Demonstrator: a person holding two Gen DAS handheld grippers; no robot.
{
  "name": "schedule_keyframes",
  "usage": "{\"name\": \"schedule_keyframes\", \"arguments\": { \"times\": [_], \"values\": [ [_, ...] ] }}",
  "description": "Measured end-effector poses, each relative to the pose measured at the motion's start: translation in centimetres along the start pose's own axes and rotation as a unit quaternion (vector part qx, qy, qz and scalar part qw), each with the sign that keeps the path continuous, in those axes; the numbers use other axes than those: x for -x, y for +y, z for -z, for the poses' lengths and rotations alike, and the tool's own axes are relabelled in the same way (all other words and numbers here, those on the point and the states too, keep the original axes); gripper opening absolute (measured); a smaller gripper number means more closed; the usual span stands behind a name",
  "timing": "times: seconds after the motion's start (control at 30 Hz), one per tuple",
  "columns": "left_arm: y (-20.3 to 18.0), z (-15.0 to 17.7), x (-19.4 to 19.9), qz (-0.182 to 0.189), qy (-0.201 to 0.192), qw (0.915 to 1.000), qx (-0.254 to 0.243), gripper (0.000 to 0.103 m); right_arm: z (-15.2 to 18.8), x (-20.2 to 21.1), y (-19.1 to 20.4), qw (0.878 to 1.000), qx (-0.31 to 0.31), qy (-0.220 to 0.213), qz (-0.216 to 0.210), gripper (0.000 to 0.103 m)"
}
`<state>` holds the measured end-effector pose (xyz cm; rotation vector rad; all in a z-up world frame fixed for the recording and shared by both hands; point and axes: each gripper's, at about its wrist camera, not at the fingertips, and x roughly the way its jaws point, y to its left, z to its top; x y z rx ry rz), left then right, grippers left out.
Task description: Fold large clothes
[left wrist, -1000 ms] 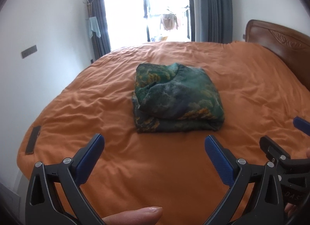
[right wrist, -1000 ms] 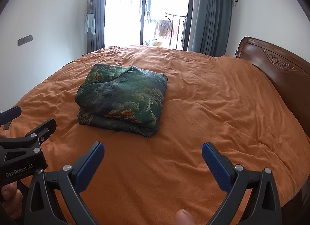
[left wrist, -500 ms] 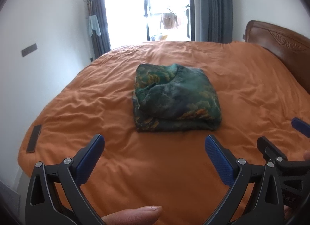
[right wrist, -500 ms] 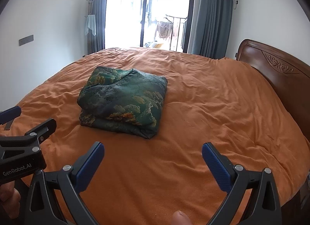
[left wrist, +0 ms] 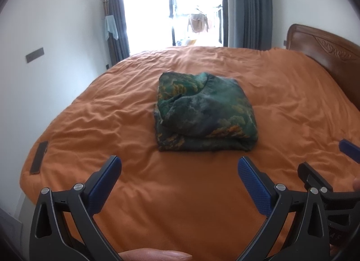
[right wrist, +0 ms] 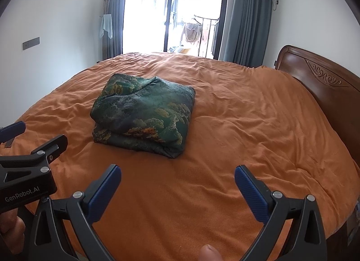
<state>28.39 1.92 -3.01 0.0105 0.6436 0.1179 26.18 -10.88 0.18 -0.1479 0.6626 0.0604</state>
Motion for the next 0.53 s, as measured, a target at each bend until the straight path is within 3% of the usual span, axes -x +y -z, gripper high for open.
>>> {"name": "schedule_keyframes", "arguments": {
  "times": [0.53],
  "values": [
    [-0.30, -0.08, -0.12, -0.012, -0.010, 0.9999, -0.006, 0.102, 0.13, -0.22, -0.36, 1.000, -0.003, 0.004, 0.000, 0.102]
  ]
}}
